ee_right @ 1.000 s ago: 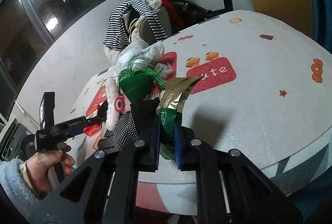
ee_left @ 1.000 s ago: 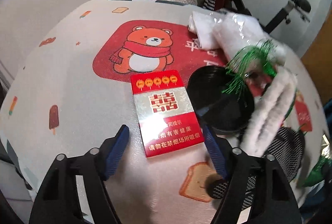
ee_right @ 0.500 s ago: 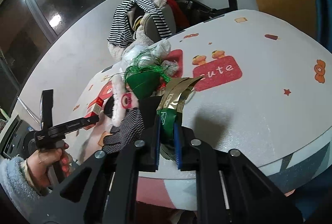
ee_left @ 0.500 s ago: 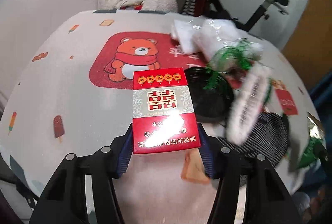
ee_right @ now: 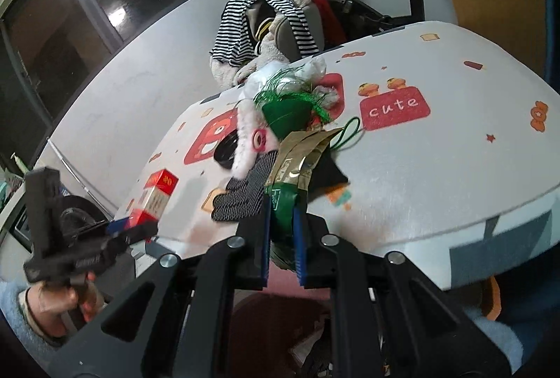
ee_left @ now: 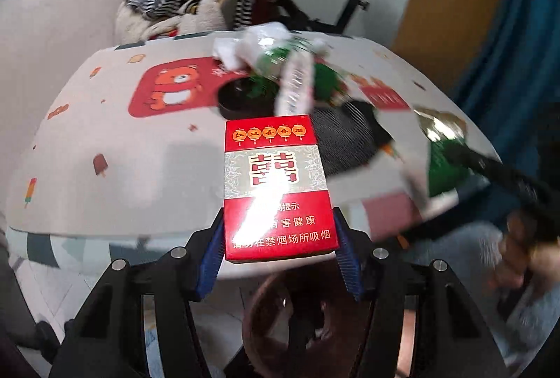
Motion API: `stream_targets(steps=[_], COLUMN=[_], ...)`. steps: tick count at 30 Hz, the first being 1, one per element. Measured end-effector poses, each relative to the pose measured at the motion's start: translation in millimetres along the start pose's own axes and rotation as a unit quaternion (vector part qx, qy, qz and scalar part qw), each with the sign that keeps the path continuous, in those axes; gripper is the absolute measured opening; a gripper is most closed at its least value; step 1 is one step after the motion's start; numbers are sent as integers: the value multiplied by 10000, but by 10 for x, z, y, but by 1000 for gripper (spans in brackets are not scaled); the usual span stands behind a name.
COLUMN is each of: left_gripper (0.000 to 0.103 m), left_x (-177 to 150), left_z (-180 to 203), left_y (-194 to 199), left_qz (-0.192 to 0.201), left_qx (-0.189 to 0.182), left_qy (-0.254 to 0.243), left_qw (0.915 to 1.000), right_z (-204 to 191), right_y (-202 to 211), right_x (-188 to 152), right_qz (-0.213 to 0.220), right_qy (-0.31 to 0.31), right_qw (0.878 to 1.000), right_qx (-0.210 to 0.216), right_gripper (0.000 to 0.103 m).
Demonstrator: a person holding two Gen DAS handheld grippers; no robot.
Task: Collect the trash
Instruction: 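Carry the snack bag and red pack over the brown bin and release both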
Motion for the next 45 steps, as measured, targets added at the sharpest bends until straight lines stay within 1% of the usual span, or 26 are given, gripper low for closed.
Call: stream_targets(steps=[6,9,11,14,16,21,22,23,24,25,27,29,31,34,39,42,45], left_gripper=[56,56,56,56,56,56,59,64,76,79,81,85,91,92,94,95,95], left_x=[-545,-782,-913,-1029,-1095,-1154,-1158,-1157,-1162,-1157,-1150,-1125,-1083,-1019,-932,-945,-1025], left_z=[226,315,394,433,421,398,399,400,391,375,329,259,154,24,-165,-264,-362], left_y=[90,42,-24,-139,-235,-345,-352,-349,-335,-313,-268,-202,-67,98,338,446,526], left_qz=[-333,-588,-771,-982,-1127,-1235,-1221,-1175,-1104,-1022,-878,-682,-304,112,721,984,1171], left_qx=[-292,-437,-499,-536,-565,-527,-547,-580,-586,-559,-517,-434,-395,-359,38,304,455], left_qy=[-203,-283,-359,-360,-251,-246,-257,-263,-254,-220,-91,94,339,645,870,919,1143], left_qw=[9988,9969,9951,9931,9917,9906,9907,9910,9918,9929,9948,9967,9982,9972,9936,9904,9855], right_z=[-94,-122,-118,-95,-86,-91,-94,-95,-95,-95,-98,-121,-160,-252,-398,-457,-489], right_y=[167,217,251,259,257,274,267,266,256,243,216,184,153,85,-90,-212,-319], right_x=[-234,-371,-459,-558,-606,-673,-669,-672,-682,-697,-722,-755,-786,-866,-1034,-1151,-1249], right_qz=[-21,-88,-94,-137,-177,-200,-202,-207,-227,-254,-310,-389,-465,-674,-1144,-1430,-1674], right_qy=[187,279,266,216,182,189,191,193,198,197,200,262,349,528,896,1059,1160], right_qw=[9998,9994,9992,9992,9991,9989,9989,9989,9988,9987,9985,9980,9973,9950,9879,9827,9780], right_qx=[118,157,267,315,333,369,374,381,387,391,400,416,441,516,539,507,441], right_gripper=[15,15,15,15,15,15,15,15,15,15,15,15,15,15,15,15,15])
Point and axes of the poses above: each gripper's, at about its wrist camera, not at the fingertips, and y roughly against the way its jaws point, z to its right, x to its top, the point moved 2 cm from there along -y, roughly the way its jaws point, and after that the axes turned 2 degrees about z, right-handed, at the moved point
